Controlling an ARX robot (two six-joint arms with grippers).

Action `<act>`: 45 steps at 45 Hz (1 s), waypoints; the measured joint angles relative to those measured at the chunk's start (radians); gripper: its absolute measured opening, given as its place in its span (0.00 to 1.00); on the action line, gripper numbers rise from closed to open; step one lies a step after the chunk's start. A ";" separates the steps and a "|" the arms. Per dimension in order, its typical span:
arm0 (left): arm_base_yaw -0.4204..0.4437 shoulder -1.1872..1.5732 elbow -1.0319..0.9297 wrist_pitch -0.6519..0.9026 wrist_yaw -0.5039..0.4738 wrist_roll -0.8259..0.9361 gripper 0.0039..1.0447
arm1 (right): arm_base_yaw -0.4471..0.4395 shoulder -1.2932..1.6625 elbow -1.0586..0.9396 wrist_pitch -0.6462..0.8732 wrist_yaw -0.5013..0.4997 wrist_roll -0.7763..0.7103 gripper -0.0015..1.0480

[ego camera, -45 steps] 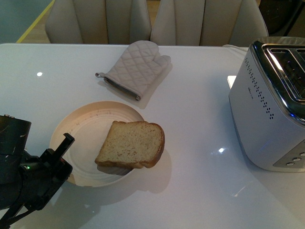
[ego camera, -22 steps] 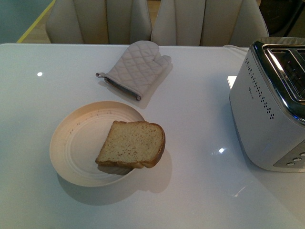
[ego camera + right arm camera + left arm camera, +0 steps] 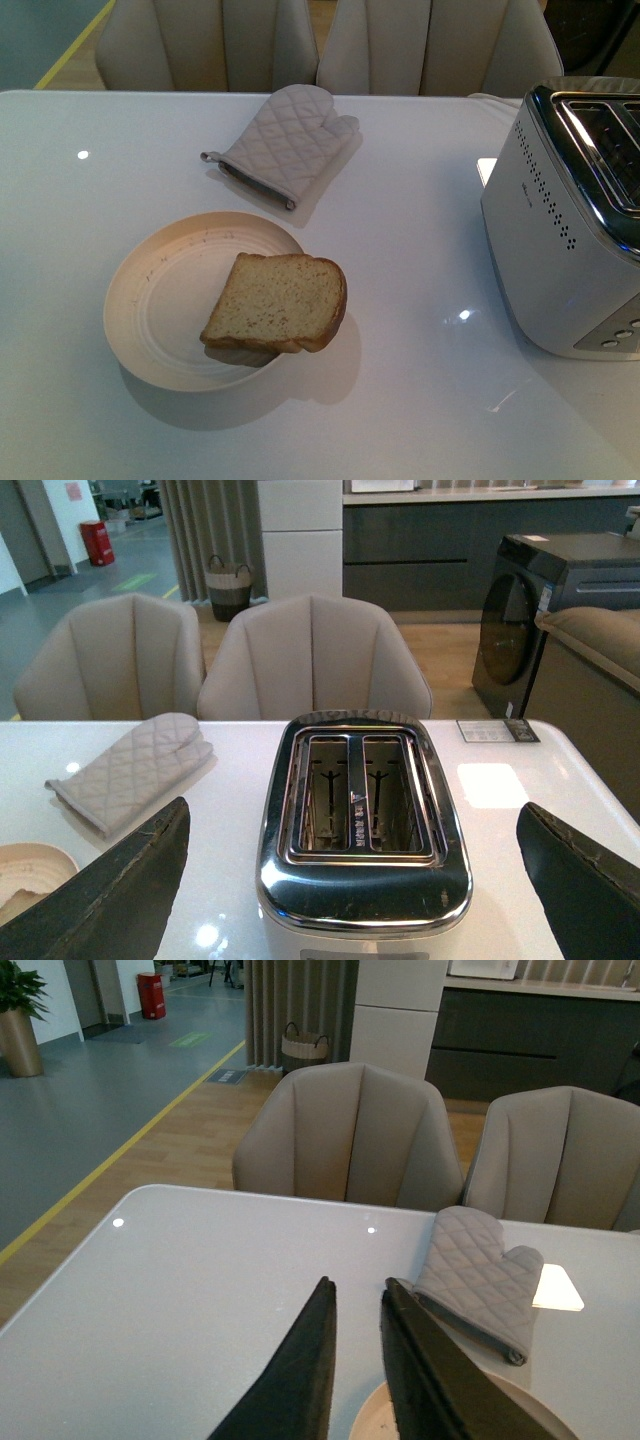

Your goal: Put bread into toaster

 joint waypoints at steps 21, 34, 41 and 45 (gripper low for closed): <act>0.000 -0.534 -0.025 -0.492 0.000 0.024 0.03 | 0.000 0.000 0.000 0.000 0.000 0.000 0.92; 0.000 -0.724 -0.026 -0.665 0.000 0.026 0.03 | 0.000 0.000 0.000 0.000 0.000 0.000 0.92; 0.000 -0.798 -0.026 -0.735 0.000 0.026 0.03 | 0.000 0.000 0.000 0.000 0.000 0.000 0.92; 0.000 -0.849 -0.026 -0.783 0.000 0.026 0.03 | 0.000 0.000 0.000 0.000 0.000 0.000 0.92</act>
